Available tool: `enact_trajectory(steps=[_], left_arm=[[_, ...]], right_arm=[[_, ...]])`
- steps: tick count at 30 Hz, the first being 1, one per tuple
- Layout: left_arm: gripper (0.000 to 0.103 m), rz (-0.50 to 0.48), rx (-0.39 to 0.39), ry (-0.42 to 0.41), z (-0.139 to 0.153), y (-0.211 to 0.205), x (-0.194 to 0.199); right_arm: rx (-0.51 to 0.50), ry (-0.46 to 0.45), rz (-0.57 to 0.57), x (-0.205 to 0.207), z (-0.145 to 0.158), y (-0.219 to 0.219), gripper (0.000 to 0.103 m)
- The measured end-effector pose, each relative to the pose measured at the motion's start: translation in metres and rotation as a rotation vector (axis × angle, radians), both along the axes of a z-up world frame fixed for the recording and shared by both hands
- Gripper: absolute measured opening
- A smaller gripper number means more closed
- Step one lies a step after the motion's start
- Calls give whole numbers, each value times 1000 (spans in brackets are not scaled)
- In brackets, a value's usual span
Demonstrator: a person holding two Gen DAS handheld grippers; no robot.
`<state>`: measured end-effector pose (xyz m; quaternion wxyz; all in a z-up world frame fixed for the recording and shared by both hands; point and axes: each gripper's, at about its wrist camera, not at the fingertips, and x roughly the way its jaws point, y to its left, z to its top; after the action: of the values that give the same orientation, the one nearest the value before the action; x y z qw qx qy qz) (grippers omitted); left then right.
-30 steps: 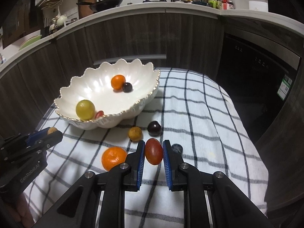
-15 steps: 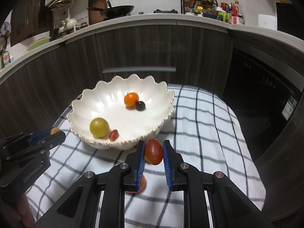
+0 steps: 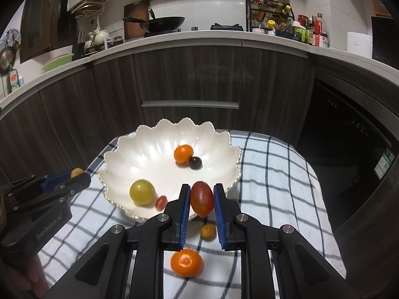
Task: Organize fruits
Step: 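Carry the longan and red grape over the white bowl with both tools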
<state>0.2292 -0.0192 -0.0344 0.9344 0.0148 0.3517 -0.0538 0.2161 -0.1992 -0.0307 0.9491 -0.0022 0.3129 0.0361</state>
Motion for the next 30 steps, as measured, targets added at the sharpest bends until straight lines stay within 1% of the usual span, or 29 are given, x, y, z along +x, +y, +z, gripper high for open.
enact_trajectory(steps=[7, 20, 30], left_arm=[[23, 6, -10, 4, 1, 3, 13], [23, 21, -38, 6, 1, 6, 52], [23, 15, -32, 21, -6, 8, 77]], right_arm=[[1, -23, 6, 15, 10, 3, 20], [20, -32, 9, 48, 16, 5, 20], [13, -30, 32, 72, 12, 15, 20]])
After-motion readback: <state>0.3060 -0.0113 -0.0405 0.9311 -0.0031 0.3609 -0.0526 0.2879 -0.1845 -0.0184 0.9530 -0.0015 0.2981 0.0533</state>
